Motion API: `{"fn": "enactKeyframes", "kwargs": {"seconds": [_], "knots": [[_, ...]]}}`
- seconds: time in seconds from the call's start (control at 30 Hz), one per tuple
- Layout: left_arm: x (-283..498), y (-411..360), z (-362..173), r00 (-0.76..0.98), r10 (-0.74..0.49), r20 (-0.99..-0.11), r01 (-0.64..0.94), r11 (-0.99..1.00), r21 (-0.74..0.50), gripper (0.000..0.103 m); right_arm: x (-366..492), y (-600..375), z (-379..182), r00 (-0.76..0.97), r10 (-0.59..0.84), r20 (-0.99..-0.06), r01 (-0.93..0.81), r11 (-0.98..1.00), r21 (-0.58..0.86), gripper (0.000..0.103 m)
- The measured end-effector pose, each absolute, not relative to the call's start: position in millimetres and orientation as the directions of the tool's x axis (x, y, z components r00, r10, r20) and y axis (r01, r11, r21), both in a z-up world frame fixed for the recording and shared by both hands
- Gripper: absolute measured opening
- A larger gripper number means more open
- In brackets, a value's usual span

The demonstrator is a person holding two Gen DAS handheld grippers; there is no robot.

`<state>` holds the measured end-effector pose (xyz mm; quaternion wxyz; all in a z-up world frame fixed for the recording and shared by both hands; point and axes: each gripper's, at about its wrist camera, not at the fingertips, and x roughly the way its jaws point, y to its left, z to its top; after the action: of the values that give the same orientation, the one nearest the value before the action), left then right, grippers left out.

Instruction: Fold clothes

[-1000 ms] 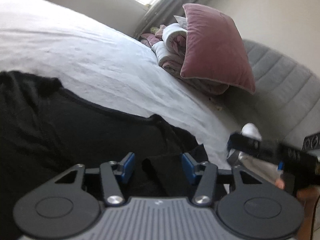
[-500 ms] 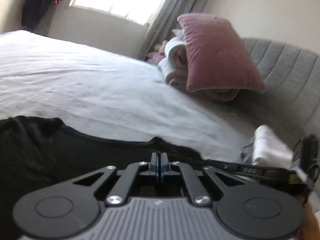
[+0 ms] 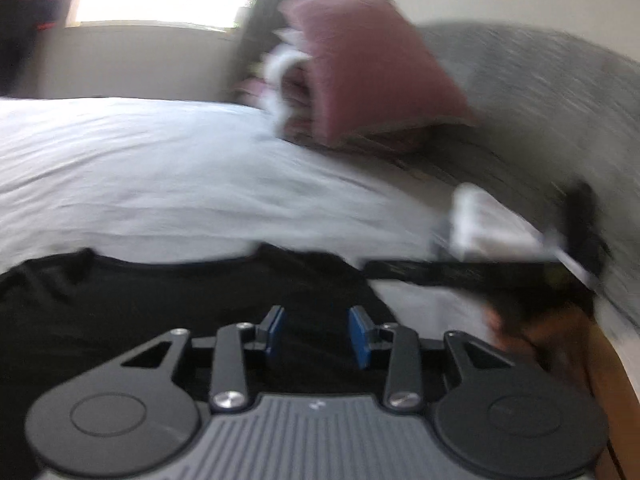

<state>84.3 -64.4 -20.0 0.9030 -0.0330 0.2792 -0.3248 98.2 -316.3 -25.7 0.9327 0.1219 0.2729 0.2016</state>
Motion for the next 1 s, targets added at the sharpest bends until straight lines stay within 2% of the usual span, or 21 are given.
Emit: {"fn": "enactKeyframes", "kwargs": {"seconds": [0.13, 0.2, 0.37, 0.43, 0.53, 0.7, 0.77, 1.0], "knots": [[67, -77, -30, 0.558, -0.63, -0.54, 0.663, 0.73, -0.167, 0.039, 96, -298, -28, 0.675, 0.556, -0.485, -0.448, 0.831, 0.329, 0.036], [65, -80, -39, 0.529, -0.606, -0.594, 0.669, 0.728, -0.148, 0.039, 96, -286, -29, 0.658, 0.561, -0.502, -0.474, 0.827, 0.303, 0.036], [56, -67, -42, 0.528, -0.587, -0.614, 0.653, 0.743, -0.148, 0.042, 101, -268, -41, 0.62, 0.55, -0.56, -0.491, 0.828, 0.271, 0.037], [53, -56, -40, 0.539, -0.577, -0.614, 0.627, 0.761, -0.165, 0.046, 101, -265, -43, 0.622, 0.543, -0.564, -0.488, 0.832, 0.264, 0.039], [48, -35, -33, 0.573, -0.543, -0.613, 0.563, 0.805, -0.186, 0.059, 101, -266, -40, 0.635, 0.543, -0.549, -0.48, 0.834, 0.27, 0.046], [45, 18, -24, 0.664, -0.403, -0.63, 0.4, 0.903, -0.155, 0.066, 103, -264, -42, 0.648, 0.522, -0.555, -0.456, 0.849, 0.267, 0.054], [45, 40, -23, 0.694, -0.32, -0.646, 0.315, 0.941, -0.127, 0.066, 103, -262, -42, 0.648, 0.521, -0.555, -0.46, 0.849, 0.26, 0.063], [50, 105, -28, 0.759, -0.033, -0.65, -0.011, 0.998, -0.064, 0.067, 101, -254, -40, 0.666, 0.489, -0.564, -0.449, 0.866, 0.22, 0.063]]}}
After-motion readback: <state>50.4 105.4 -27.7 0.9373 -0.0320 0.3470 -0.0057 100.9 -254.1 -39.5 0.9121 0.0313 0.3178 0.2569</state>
